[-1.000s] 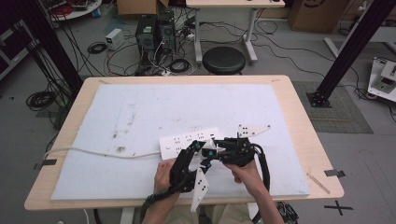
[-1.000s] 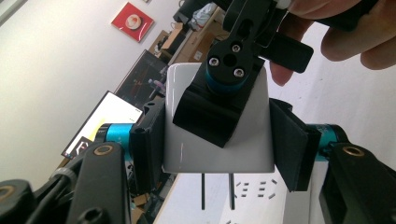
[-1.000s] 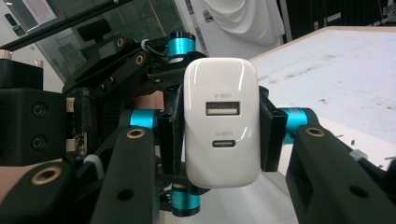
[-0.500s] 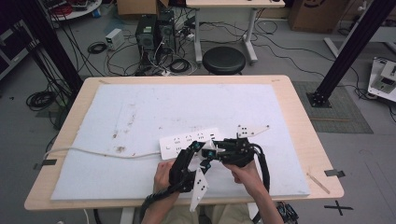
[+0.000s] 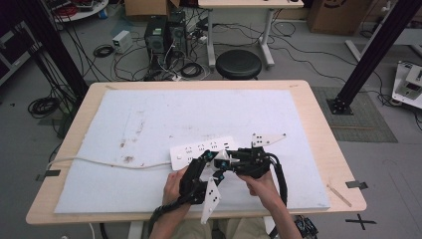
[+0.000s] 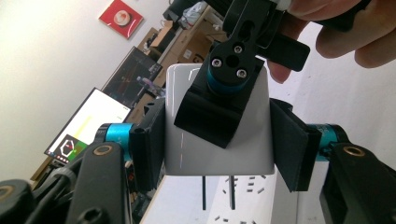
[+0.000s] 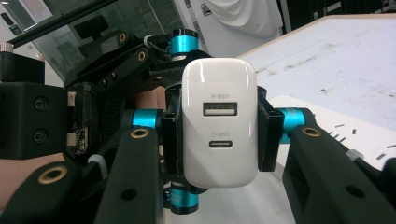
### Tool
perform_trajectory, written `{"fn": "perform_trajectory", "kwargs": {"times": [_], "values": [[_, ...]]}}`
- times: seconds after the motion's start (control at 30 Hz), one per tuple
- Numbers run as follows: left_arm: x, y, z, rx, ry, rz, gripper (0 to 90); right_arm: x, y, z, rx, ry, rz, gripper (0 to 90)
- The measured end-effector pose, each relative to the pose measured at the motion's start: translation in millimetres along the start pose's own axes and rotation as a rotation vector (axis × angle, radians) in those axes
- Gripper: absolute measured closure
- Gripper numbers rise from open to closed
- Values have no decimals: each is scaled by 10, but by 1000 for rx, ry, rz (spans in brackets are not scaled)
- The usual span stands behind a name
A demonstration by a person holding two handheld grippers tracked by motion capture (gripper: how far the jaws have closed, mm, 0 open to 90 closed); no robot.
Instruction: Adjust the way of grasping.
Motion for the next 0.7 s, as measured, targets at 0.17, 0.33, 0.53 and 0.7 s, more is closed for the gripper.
{"fn": "perform_trajectory", "kwargs": {"times": [0.17, 0.33, 0.53, 0.7], "values": [[2, -4, 15, -16, -4, -1, 369, 0, 8, -7, -2, 9, 4, 632], [3, -10, 28, -28, -9, 3, 307, -14, 16, -13, 7, 13, 4, 632], [-18, -27, 31, -78, 7, 44, 208, -24, 33, -17, 4, 15, 21, 631], [-56, -67, 27, -142, 31, 81, 208, -56, 59, -27, -1, 24, 44, 632]]}}
Point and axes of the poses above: each handheld gripper's, and its own axes: x roughly forward along the jaws, z roughly out of its underside, y roughly to its right, the point moved 7 cm from there along x, roughly forward along the jaws, and after that the axes turned 1 degree about y, right-handed, at the moved point
